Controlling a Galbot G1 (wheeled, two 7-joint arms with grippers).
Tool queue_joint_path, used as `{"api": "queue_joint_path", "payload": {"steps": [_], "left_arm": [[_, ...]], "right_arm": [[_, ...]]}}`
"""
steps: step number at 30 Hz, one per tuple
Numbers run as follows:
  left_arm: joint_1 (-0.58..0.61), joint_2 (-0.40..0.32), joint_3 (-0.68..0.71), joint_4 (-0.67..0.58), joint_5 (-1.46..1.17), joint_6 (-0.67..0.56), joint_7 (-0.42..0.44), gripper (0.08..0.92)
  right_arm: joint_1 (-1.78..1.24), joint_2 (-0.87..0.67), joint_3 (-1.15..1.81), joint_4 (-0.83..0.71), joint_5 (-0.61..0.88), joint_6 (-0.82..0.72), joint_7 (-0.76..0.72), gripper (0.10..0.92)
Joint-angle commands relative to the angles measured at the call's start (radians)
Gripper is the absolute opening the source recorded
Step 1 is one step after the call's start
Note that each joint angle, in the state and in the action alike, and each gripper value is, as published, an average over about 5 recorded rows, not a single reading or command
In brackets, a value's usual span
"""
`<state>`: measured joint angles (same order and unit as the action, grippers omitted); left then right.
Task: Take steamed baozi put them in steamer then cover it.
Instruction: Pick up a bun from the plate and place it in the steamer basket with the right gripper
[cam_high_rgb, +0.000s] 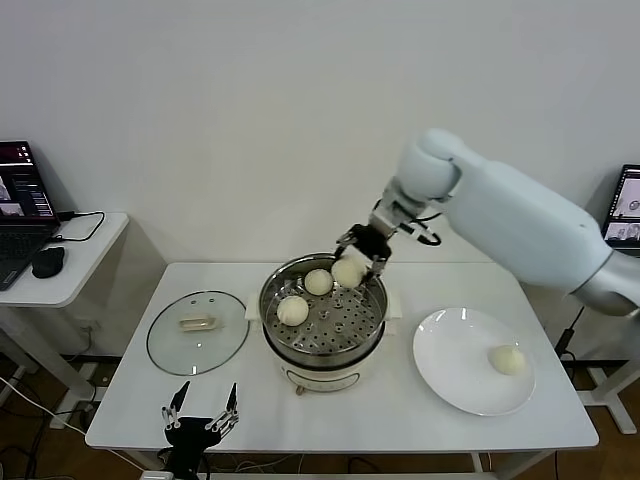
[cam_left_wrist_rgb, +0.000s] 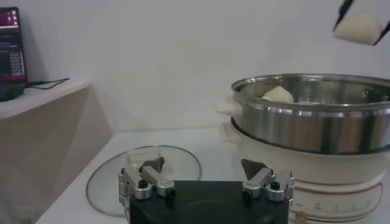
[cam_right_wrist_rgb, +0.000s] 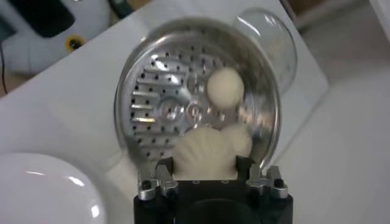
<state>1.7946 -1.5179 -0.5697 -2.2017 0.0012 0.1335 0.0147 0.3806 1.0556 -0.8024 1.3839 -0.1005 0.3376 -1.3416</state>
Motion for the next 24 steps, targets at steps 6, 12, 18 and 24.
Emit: {"api": "queue_joint_path", "payload": {"steps": [6, 12, 18, 24], "left_arm": [[0.002, -0.014, 0.009, -0.034, -0.002, 0.002, 0.0, 0.823], [0.003, -0.016, 0.012, -0.038, -0.003, 0.002, 0.0, 0.823], [-0.003, -0.018, 0.016, -0.031, -0.006, 0.002, 0.002, 0.823], [-0.005, -0.024, 0.024, -0.022, -0.007, 0.001, 0.001, 0.823]], "right_arm": [[0.007, 0.089, -0.158, 0.175, -0.218, 0.169, 0.068, 0.636], [-0.009, 0.072, -0.204, 0.186, -0.229, 0.166, 0.065, 0.636], [-0.024, 0.069, -0.221, 0.191, -0.236, 0.161, 0.066, 0.636], [-0.036, 0.067, -0.237, 0.184, -0.254, 0.163, 0.069, 0.636]]}}
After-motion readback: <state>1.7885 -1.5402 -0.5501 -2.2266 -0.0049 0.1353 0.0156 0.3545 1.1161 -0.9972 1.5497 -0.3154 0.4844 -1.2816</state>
